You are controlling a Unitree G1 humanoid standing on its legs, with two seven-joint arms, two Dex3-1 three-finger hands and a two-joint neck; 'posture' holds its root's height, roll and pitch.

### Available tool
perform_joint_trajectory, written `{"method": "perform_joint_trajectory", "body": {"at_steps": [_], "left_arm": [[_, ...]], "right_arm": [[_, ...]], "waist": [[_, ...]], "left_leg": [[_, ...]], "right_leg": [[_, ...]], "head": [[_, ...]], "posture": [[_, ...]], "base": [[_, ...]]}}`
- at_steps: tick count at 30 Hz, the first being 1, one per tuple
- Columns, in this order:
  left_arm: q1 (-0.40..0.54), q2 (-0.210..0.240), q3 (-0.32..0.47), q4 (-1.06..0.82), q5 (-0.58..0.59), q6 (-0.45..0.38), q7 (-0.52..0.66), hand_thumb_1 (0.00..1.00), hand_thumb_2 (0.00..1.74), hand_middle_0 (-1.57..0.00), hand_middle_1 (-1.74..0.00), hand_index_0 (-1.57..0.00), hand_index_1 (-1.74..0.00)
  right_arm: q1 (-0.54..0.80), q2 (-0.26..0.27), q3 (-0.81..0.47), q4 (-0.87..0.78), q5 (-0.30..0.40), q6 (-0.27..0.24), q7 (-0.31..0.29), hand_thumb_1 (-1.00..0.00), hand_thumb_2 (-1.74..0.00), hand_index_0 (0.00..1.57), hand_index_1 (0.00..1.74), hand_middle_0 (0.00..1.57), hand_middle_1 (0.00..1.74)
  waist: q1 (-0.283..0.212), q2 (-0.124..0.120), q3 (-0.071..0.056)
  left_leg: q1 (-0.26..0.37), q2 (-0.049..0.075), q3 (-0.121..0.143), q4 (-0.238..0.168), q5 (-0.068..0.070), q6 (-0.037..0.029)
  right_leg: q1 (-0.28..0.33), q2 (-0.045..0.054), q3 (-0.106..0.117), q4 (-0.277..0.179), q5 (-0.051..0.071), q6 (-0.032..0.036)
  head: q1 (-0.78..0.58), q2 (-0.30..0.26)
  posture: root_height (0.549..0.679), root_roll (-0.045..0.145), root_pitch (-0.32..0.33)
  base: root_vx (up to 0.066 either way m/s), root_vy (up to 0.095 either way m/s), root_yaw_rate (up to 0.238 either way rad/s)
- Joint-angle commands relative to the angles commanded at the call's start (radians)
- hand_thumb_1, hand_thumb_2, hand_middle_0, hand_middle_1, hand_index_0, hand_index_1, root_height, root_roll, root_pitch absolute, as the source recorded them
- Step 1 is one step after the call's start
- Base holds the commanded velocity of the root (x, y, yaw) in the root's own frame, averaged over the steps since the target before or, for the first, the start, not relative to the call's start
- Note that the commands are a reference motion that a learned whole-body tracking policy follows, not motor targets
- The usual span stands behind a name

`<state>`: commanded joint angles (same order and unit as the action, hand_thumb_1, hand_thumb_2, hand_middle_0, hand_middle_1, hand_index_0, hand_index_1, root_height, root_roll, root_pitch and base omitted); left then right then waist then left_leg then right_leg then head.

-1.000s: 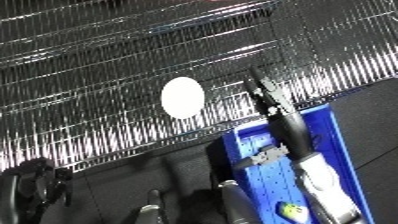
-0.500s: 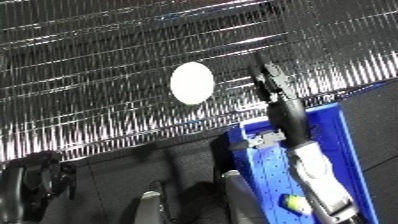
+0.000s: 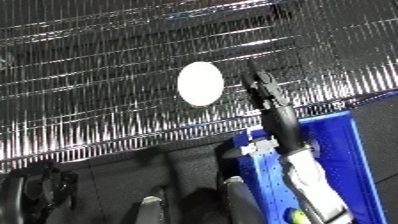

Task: Pick up the object and place it into the box

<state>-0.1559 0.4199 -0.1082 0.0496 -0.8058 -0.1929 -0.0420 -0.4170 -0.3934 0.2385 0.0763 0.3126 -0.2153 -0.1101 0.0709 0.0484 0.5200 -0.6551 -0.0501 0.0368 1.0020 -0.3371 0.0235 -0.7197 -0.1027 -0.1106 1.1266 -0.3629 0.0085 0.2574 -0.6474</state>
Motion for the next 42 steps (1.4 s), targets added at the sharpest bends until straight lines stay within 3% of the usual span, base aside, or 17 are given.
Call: {"method": "perform_joint_trajectory", "body": {"at_steps": [13,28,30,31,32,33,34,35,36,37,42], "left_arm": [[-0.033,0.006,-0.028,-0.004,-0.009,-0.004,0.03,1.0,1.74,-1.57,-1.74,-1.57,-1.74],[-0.073,0.01,-0.07,0.005,-0.028,-0.019,0.043,1.0,1.74,-1.57,-1.74,-1.57,-1.74],[-0.08,0.008,-0.078,0.009,-0.028,-0.023,0.04,1.0,1.74,-1.57,-1.74,-1.57,-1.74],[-0.08,0.008,-0.078,0.009,-0.028,-0.023,0.04,1.0,1.74,-1.57,-1.74,-1.57,-1.74],[-0.084,0.005,-0.083,0.01,-0.028,-0.024,0.039,1.0,1.74,-1.57,-1.74,-1.57,-1.74],[-0.084,0.005,-0.083,0.01,-0.028,-0.024,0.039,1.0,1.74,-1.57,-1.74,-1.57,-1.74],[-0.087,0.003,-0.087,0.009,-0.027,-0.024,0.039,1.0,1.74,-1.57,-1.74,-1.57,-1.74],[-0.087,0.003,-0.087,0.009,-0.027,-0.024,0.039,1.0,1.74,-1.57,-1.74,-1.57,-1.74],[-0.088,0.002,-0.09,0.007,-0.027,-0.025,0.039,1.0,1.74,-1.57,-1.74,-1.57,-1.74],[-0.088,0.002,-0.09,0.007,-0.027,-0.025,0.039,1.0,1.74,-1.57,-1.74,-1.57,-1.74],[-0.087,0.002,-0.095,0.007,-0.03,-0.028,0.032,1.0,1.74,-1.57,-1.74,-1.57,-1.74]], "right_arm": [[-0.133,-0.022,0.027,0.03,0.025,0.015,-0.041,0.0,0.0,0.0,0.0,0.0,0.0],[-0.289,-0.045,0.086,0.166,0.085,0.056,-0.025,0.0,0.0,0.0,0.0,0.0,0.0],[-0.316,-0.043,0.1,0.198,0.088,0.06,-0.016,-0.1,-0.17,0.16,0.17,0.16,0.17],[-0.316,-0.043,0.1,0.198,0.088,0.06,-0.016,-0.1,-0.17,0.16,0.17,0.16,0.17],[-0.332,-0.04,0.111,0.217,0.089,0.064,-0.008,-0.2,-0.35,0.31,0.35,0.31,0.35],[-0.332,-0.04,0.111,0.217,0.089,0.064,-0.008,-0.2,-0.35,0.31,0.35,0.31,0.35],[-0.342,-0.039,0.12,0.23,0.09,0.067,-0.001,-0.3,-0.52,0.47,0.52,0.47,0.52],[-0.342,-0.039,0.12,0.23,0.09,0.067,-0.001,-0.3,-0.52,0.47,0.52,0.47,0.52],[-0.348,-0.038,0.127,0.239,0.091,0.067,0.001,-0.4,-0.7,0.63,0.7,0.63,0.7],[-0.348,-0.038,0.127,0.239,0.091,0.067,0.001,-0.4,-0.7,0.63,0.7,0.63,0.7],[-0.347,-0.04,0.134,0.248,0.089,0.066,-0.004,-0.65,-1.13,1.02,1.13,1.02,1.13]], "waist": [[0.014,0.013,0.0],[0.045,0.034,0.0],[0.051,0.038,0.0],[0.051,0.038,0.0],[0.055,0.04,0.0],[0.055,0.04,0.0],[0.058,0.042,0.0],[0.058,0.042,0.0],[0.06,0.043,0.0],[0.06,0.043,0.0],[0.061,0.042,0.0]], "left_leg": [[-0.077,-0.001,0.002,0.047,-0.025,0.005],[-0.126,-0.006,0.003,0.06,-0.035,0.0062],[-0.127,-0.01,0.003,0.054,-0.033,0.0072],[-0.127,-0.01,0.003,0.054,-0.033,0.0072],[-0.127,-0.012,0.003,0.048,-0.032,0.0079],[-0.127,-0.012,0.003,0.048,-0.032,0.0079],[-0.127,-0.014,0.002,0.042,-0.031,0.008],[-0.127,-0.014,0.002,0.042,-0.031,0.008],[-0.126,-0.015,0.002,0.037,-0.03,0.008],[-0.126,-0.015,0.002,0.037,-0.03,0.008],[-0.112,-0.017,-0.001,0.019,-0.027,0.008]], "right_leg": [[-0.077,0.0014,-0.006,0.04,-0.018,-0.0038],[-0.125,-0.0069,-0.015,0.048,-0.021,-0.0048],[-0.128,-0.008,-0.017,0.044,-0.019,-0.005],[-0.128,-0.008,-0.017,0.044,-0.019,-0.005],[-0.129,-0.0084,-0.018,0.04,-0.018,-0.005],[-0.129,-0.0084,-0.018,0.04,-0.018,-0.005],[-0.129,-0.0088,-0.019,0.036,-0.016,-0.0049],[-0.129,-0.0088,-0.019,0.036,-0.016,-0.0049],[-0.128,-0.0089,-0.019,0.031,-0.015,-0.0046],[-0.128,-0.0089,-0.019,0.031,-0.015,-0.0046],[-0.116,-0.0081,-0.019,0.015,-0.011,-0.0034]], "head": [[0.055,0.121],[0.127,0.148],[0.144,0.153],[0.144,0.153],[0.156,0.152],[0.156,0.152],[0.165,0.157],[0.165,0.157],[0.172,0.159],[0.172,0.159],[0.183,0.165]], "posture": [[0.575,0.058,0.05],[0.572,0.057,0.089],[0.573,0.057,0.095],[0.573,0.057,0.095],[0.574,0.057,0.099],[0.574,0.057,0.099],[0.574,0.057,0.101],[0.574,0.057,0.101],[0.575,0.057,0.104],[0.575,0.057,0.104],[0.579,0.057,0.105]], "base": [[-0.013,0.017,0.038],[-0.012,0.017,0.059],[-0.015,0.012,0.063],[-0.015,0.011,0.063],[-0.019,0.008,0.058],[-0.019,0.008,0.058],[-0.02,0.005,0.047],[-0.02,0.005,0.047],[-0.021,-0.001,0.033],[-0.021,-0.001,0.033],[-0.021,-0.005,0.012]]}}
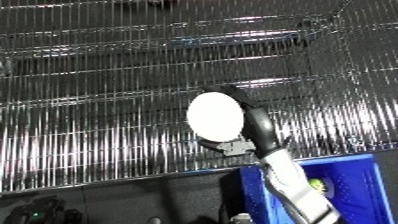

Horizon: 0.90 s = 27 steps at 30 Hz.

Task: Pick up the object and place it into the box

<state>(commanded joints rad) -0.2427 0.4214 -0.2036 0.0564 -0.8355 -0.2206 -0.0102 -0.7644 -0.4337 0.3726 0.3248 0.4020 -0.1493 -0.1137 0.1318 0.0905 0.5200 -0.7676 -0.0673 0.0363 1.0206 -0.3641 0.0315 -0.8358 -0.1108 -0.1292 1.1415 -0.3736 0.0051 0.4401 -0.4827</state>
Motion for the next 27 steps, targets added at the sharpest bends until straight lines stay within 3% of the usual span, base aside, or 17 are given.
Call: {"method": "perform_joint_trajectory", "body": {"at_steps": [9,14,20,27], "left_arm": [[0.009,-0.002,0.007,0.008,0.007,-0.015,-0.01,1.0,1.74,-1.57,-1.74,-1.57,-1.74],[0.03,0.0,0.021,0.013,0.004,-0.037,-0.015,1.0,1.74,-1.57,-1.74,-1.57,-1.74],[0.063,-0.002,0.051,0.02,0.001,-0.043,-0.022,1.0,1.74,-1.57,-1.74,-1.57,-1.74],[0.097,-0.008,0.099,0.032,0.008,-0.031,-0.042,1.0,1.74,-1.57,-1.74,-1.57,-1.74]], "right_arm": [[0.021,-0.009,-0.027,-0.037,-0.006,-0.029,-0.044,-0.65,-1.13,1.02,1.13,1.02,1.13],[0.077,-0.009,-0.073,-0.13,-0.032,-0.064,-0.085,-0.65,-1.13,1.02,1.13,1.02,1.13],[0.203,0.003,-0.151,-0.271,-0.084,-0.116,-0.13,-0.65,-1.13,1.02,1.13,1.02,1.13],[0.357,-0.016,-0.246,-0.373,-0.086,-0.189,-0.132,-0.65,-1.13,1.02,1.13,1.02,1.13]], "waist": [[-0.011,-0.008,0.0],[-0.034,-0.017,0.0],[-0.076,-0.034,0.0],[-0.118,-0.054,0.0]], "left_leg": [[0.039,0.002,-0.005,-0.039,0.005,-0.0004],[0.071,0.008,-0.006,-0.065,0.005,-0.0006],[0.124,0.026,0.002,-0.105,0.008,-0.003],[0.193,0.052,0.014,-0.156,0.021,-0.0125]], "right_leg": [[0.035,0.0057,0.004,-0.034,0.007,0.0031],[0.063,0.0156,0.014,-0.057,0.011,0.0056],[0.111,0.0312,0.035,-0.095,0.021,0.0104],[0.181,0.0416,0.052,-0.152,0.039,0.0183]], "head": [[-0.015,0.018],[-0.037,0.02],[-0.059,0.008],[-0.083,-0.023]], "posture": [[0.586,0.055,0.1],[0.591,0.055,0.093],[0.599,0.053,0.081],[0.609,0.05,0.059]], "base": [[-0.03,-0.022,-0.046],[-0.042,-0.012,-0.137],[-0.058,-0.02,-0.229],[-0.047,-0.039,-0.257]]}}
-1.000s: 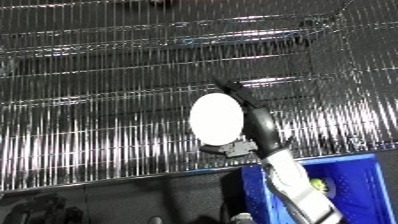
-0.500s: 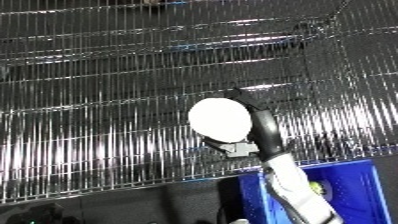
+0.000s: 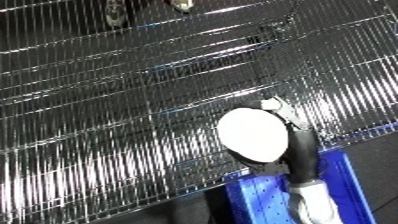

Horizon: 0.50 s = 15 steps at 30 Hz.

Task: Pick up the object and place it into the box

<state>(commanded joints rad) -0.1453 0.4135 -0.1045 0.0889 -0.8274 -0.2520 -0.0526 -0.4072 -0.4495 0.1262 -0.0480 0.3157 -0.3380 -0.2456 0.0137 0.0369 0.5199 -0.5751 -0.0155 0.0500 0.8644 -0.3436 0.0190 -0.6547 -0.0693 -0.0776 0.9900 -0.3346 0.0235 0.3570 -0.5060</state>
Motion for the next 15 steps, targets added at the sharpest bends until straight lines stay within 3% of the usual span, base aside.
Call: {"method": "perform_joint_trajectory", "body": {"at_steps": [4,9,15], "left_arm": [[0.017,0.003,0.022,0.009,0.003,0.003,-0.011,1.0,1.74,-1.57,-1.74,-1.57,-1.74],[0.043,0.006,0.049,0.011,0.006,0.003,-0.015,1.0,1.74,-1.57,-1.74,-1.57,-1.74],[0.074,0.013,0.089,0.001,-0.001,-0.005,-0.017,1.0,1.74,-1.57,-1.74,-1.57,-1.74]], "right_arm": [[0.078,-0.001,-0.051,-0.034,0.014,-0.046,-0.016,-0.65,-1.13,1.02,1.13,1.02,1.13],[0.174,0.008,-0.103,-0.065,0.021,-0.092,-0.041,-0.65,-1.13,1.02,1.13,1.02,1.13],[0.268,0.007,-0.155,-0.072,0.005,-0.121,-0.09,-0.65,-1.13,1.02,1.13,1.02,1.13]], "waist": [[-0.019,-0.008,-0.01],[-0.044,-0.015,-0.032],[-0.069,-0.018,-0.048]], "left_leg": [[0.031,0.013,0.006,-0.025,0.004,-0.0026],[0.057,0.029,0.017,-0.049,0.006,-0.0043],[0.077,0.039,0.029,-0.071,0.008,-0.0027]], "right_leg": [[0.035,0.0036,0.007,-0.032,0.008,0.0052],[0.068,0.0096,0.018,-0.066,0.015,0.0096],[0.093,0.0178,0.029,-0.099,0.022,0.0136]], "head": [[0.019,-0.005],[0.061,0.003],[0.134,0.022]], "posture": [[0.614,0.048,0.053],[0.62,0.047,0.052],[0.626,0.048,0.055]], "base": [[-0.038,-0.052,-0.252],[-0.026,-0.019,-0.26],[-0.033,-0.012,-0.223]]}}
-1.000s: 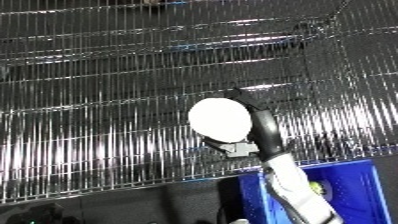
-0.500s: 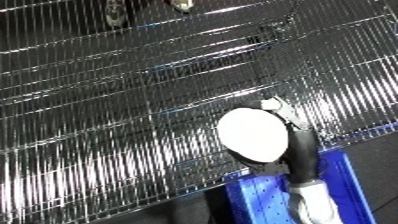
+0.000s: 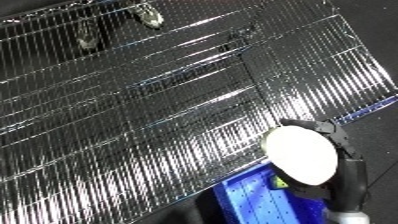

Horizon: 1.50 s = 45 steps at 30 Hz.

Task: Pick up the object and place it into the box

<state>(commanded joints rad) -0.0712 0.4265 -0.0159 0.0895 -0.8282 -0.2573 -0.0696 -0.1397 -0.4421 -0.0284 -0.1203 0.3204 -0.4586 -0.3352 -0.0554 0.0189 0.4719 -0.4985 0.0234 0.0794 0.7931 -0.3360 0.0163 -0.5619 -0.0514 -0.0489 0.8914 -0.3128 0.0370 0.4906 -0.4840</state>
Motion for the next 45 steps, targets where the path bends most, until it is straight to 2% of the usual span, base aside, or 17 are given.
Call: {"method": "perform_joint_trajectory", "body": {"at_steps": [3,7,12,15,19,25,30,38,41,45], "left_arm": [[0.01,0.004,0.018,0.002,-0.007,-0.005,-0.002,1.0,1.74,-1.57,-1.74,-1.57,-1.74],[0.022,0.005,0.035,0.007,-0.015,-0.022,-0.005,1.0,1.74,-1.57,-1.74,-1.57,-1.74],[0.028,-0.001,0.039,0.022,-0.027,-0.049,-0.008,1.0,1.74,-1.57,-1.74,-1.57,-1.74],[0.023,-0.003,0.033,0.023,-0.034,-0.056,-0.011,1.0,1.74,-1.57,-1.74,-1.57,-1.74],[0.013,-0.004,0.018,0.029,-0.045,-0.057,-0.013,1.0,1.74,-1.57,-1.74,-1.57,-1.74],[-0.003,-0.016,-0.004,0.034,-0.049,-0.052,-0.003,1.0,1.74,-1.57,-1.74,-1.57,-1.74],[-0.004,-0.021,-0.01,0.035,-0.051,-0.048,0.007,1.0,1.74,-1.57,-1.74,-1.57,-1.74],[-0.002,-0.026,-0.015,0.035,-0.054,-0.051,0.003,1.0,1.74,-1.57,-1.74,-1.57,-1.74],[-0.002,-0.028,-0.016,0.034,-0.054,-0.049,0.003,1.0,1.74,-1.57,-1.74,-1.57,-1.74],[0.002,-0.03,-0.02,0.023,-0.052,-0.041,0.007,1.0,1.74,-1.57,-1.74,-1.57,-1.74]], "right_arm": [[0.034,0.006,-0.021,0.023,0.028,-0.014,-0.022,-0.65,-1.13,1.02,1.13,1.02,1.13],[0.074,0.027,-0.045,0.078,0.093,-0.049,-0.033,-0.65,-1.13,1.02,1.13,1.02,1.13],[0.116,0.04,-0.077,0.173,0.2,-0.111,0.0,-0.65,-1.13,1.02,1.13,1.02,1.13],[0.126,0.031,-0.101,0.231,0.271,-0.15,0.018,-0.5,-0.87,0.79,0.87,0.79,0.87],[0.123,0.018,-0.11,0.28,0.305,-0.173,0.023,-0.3,-0.52,0.47,0.52,0.47,0.52],[0.114,0.005,-0.105,0.323,0.317,-0.179,0.032,0.0,0.0,0.0,0.0,0.0,0.0],[0.119,0.003,-0.097,0.316,0.282,-0.181,0.02,0.0,0.0,0.0,0.0,0.0,0.0],[0.128,0.012,-0.085,0.295,0.26,-0.169,0.01,0.0,0.0,0.0,0.0,0.0,0.0],[0.129,0.012,-0.083,0.282,0.259,-0.16,0.028,0.0,0.0,0.0,0.0,0.0,0.0],[0.131,0.011,-0.074,0.242,0.22,-0.142,0.051,0.0,0.0,0.0,0.0,0.0,0.0]], "waist": [[-0.014,-0.001,-0.002],[-0.033,0.0,0.003],[-0.057,0.005,0.012],[-0.064,0.012,0.016],[-0.068,0.025,0.016],[-0.072,0.041,0.016],[-0.074,0.045,0.018],[-0.075,0.041,0.028],[-0.073,0.036,0.03],[-0.065,0.029,0.031]], "left_leg": [[0.009,0.003,0.003,-0.015,0.005,-0.0013],[0.025,0.006,0.008,-0.047,0.02,-0.0051],[0.045,0.004,0.014,-0.071,0.032,-0.011],[0.06,-0.005,0.015,-0.08,0.034,-0.0153],[0.081,-0.017,0.018,-0.097,0.036,-0.0186],[0.107,-0.03,0.019,-0.12,0.045,-0.0207],[0.111,-0.035,0.014,-0.135,0.055,-0.0211],[0.098,-0.034,0.004,-0.134,0.069,-0.0231],[0.094,-0.032,0.0,-0.129,0.075,-0.0243],[0.088,-0.029,-0.006,-0.119,0.085,-0.028]], "right_leg": [[0.01,0.0048,0.007,-0.017,0.005,0.0021],[0.021,0.011,0.016,-0.046,0.018,0.005],[0.037,0.0188,0.032,-0.07,0.026,0.0034],[0.05,0.0191,0.04,-0.085,0.029,0.0019],[0.065,0.0151,0.044,-0.101,0.033,0.0009],[0.078,0.0124,0.05,-0.112,0.037,-0.0025],[0.075,0.0161,0.05,-0.113,0.036,-0.0061],[0.066,0.0231,0.046,-0.107,0.038,-0.0107],[0.069,0.0235,0.042,-0.108,0.038,-0.0126],[0.077,0.019,0.033,-0.109,0.036,-0.0151]], "head": [[0.055,0.006],[0.146,0.015],[0.217,0.028],[0.255,0.035],[0.296,0.023],[0.305,-0.004],[0.299,-0.014],[0.275,-0.032],[0.235,-0.057],[0.135,-0.108]], "posture": [[0.628,0.049,0.057],[0.632,0.053,0.06],[0.636,0.065,0.058],[0.639,0.074,0.055],[0.641,0.082,0.05],[0.643,0.09,0.041],[0.643,0.093,0.042],[0.642,0.096,0.044],[0.642,0.097,0.043],[0.642,0.099,0.037]], "base": [[-0.038,0.0,-0.195],[-0.042,0.023,-0.184],[-0.02,0.061,-0.131],[-0.01,0.053,-0.025],[0.009,0.047,0.015],[0.031,0.042,0.012],[0.01,0.006,0.017],[-0.004,-0.013,0.005],[0.012,-0.016,-0.006],[0.02,-0.024,0.028]]}}
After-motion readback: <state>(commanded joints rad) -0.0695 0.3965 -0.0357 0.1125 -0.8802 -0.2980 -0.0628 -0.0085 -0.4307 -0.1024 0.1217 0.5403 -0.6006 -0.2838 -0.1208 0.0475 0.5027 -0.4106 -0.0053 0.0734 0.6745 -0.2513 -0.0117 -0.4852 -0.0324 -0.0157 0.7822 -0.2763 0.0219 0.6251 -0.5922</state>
